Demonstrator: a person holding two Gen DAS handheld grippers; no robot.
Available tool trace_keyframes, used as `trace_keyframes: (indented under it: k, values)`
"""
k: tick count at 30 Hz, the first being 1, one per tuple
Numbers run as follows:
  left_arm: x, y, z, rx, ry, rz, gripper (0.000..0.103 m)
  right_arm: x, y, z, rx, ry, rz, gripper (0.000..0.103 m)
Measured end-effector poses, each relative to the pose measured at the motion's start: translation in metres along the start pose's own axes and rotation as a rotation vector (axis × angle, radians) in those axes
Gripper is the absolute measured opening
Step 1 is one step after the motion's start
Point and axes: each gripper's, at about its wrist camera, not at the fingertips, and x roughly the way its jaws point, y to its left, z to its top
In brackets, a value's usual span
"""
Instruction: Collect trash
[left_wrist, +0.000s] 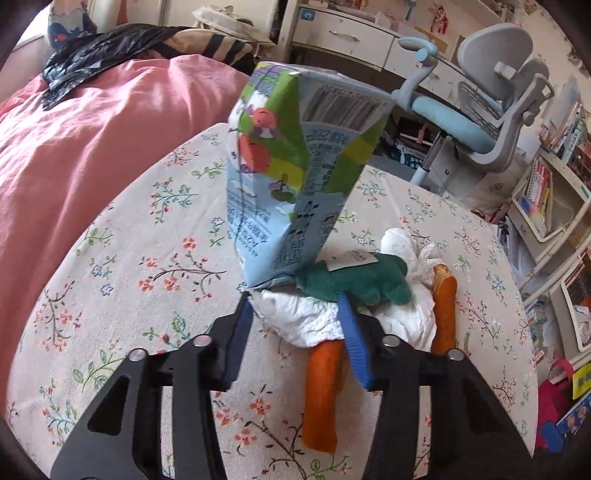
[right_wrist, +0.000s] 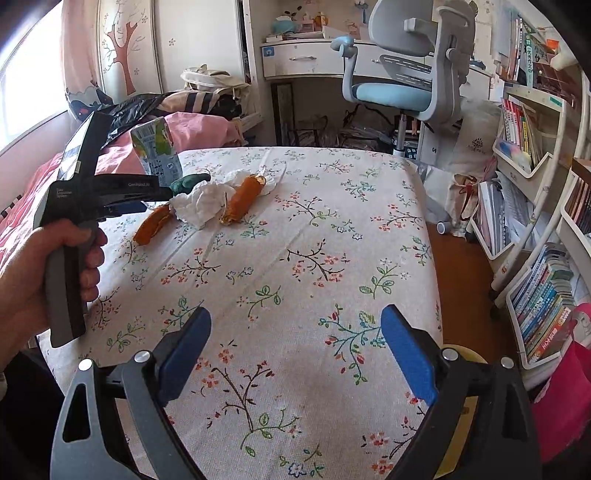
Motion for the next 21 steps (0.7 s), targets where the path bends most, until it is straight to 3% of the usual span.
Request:
trace_keyframes:
  k: [2, 5, 7, 13, 16, 21]
  values:
    - [0.002, -0.005, -0.001, 0.031, 0.006, -0.021, 0.016, 0.000, 0.001, 0.000, -0.002, 0.000, 0.001, 0.089]
    - [-0.002, -0.010, -0.005, 0.036, 0.033, -0.059, 0.005, -0.001, 0.001, 0.001, -0.003, -0.001, 0.006, 0.089]
    - [-0.007, -0.010, -0.011, 0.025, 0.056, -0.088, 0.003, -0.002, 0.001, 0.003, -0.002, -0.005, 0.008, 0.089]
    - [-0.027, -0.012, -0.043, -0.034, 0.169, -0.228, 0.003, -0.009, 0.001, 0.004, -0.001, -0.016, 0.017, 0.089]
    - [-0.041, -0.014, -0.054, -0.031, 0.169, -0.256, 0.004, -0.008, 0.002, 0.004, -0.001, -0.007, 0.025, 0.089]
    - [-0.065, -0.001, -0.052, -0.052, 0.086, -0.204, 0.027, -0.004, 0.021, 0.005, -0.026, 0.015, 0.073, 0.089]
